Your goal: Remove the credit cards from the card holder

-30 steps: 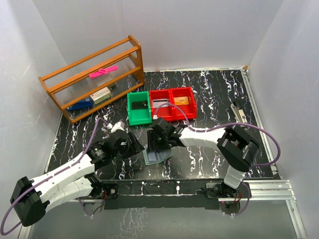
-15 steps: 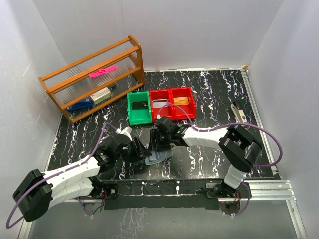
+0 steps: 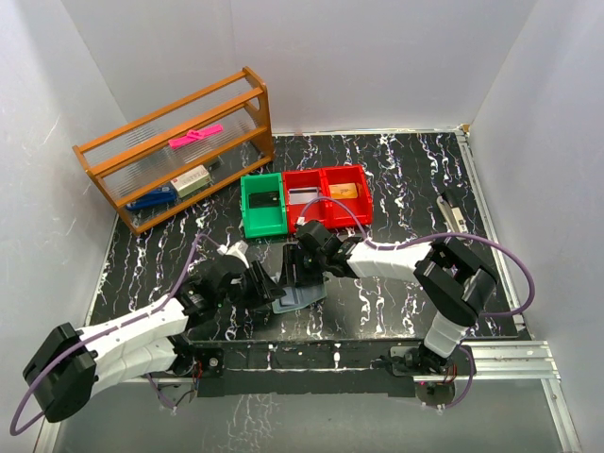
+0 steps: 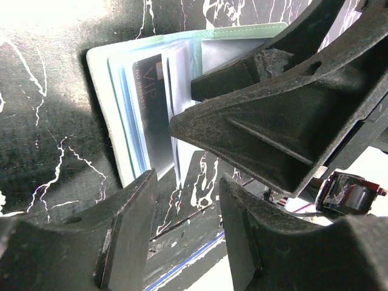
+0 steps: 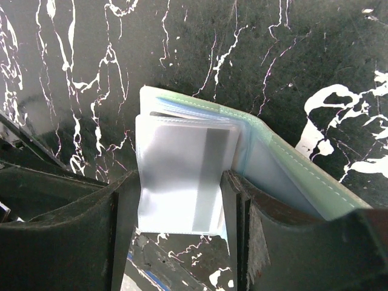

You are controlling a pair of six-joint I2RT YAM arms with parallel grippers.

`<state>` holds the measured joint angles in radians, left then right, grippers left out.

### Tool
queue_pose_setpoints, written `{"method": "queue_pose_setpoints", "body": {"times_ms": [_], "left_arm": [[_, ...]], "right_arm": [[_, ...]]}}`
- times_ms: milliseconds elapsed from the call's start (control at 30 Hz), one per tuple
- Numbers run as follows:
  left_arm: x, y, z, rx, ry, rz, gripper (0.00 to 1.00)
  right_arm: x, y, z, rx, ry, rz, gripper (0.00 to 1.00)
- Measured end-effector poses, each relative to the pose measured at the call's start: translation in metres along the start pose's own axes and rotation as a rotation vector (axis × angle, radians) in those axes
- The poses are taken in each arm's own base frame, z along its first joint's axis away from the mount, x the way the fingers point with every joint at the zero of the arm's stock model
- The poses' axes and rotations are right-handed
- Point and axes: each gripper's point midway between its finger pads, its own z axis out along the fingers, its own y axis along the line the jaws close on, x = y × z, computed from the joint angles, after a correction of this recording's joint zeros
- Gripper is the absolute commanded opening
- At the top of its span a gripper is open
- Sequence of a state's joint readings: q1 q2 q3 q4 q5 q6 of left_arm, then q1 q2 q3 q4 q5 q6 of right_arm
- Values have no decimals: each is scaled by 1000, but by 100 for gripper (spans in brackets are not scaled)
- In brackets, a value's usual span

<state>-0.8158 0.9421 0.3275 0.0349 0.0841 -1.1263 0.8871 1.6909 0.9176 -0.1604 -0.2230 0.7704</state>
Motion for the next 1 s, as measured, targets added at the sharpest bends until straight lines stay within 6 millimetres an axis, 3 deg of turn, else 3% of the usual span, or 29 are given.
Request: {"method": "queue_pose_setpoints", "body": {"times_ms": [400, 667, 1000], "left_arm": [[-8, 8, -7, -60, -44, 2, 44], [-13, 11, -10, -92, -67, 5, 44], [-21, 12, -20, -96, -119, -8, 44]], "right_arm": [[0, -1, 0, 4, -2, -2, 53], [-1, -1, 0, 26, -10, -3, 65], [1, 0, 5, 153, -22, -49, 65]]}}
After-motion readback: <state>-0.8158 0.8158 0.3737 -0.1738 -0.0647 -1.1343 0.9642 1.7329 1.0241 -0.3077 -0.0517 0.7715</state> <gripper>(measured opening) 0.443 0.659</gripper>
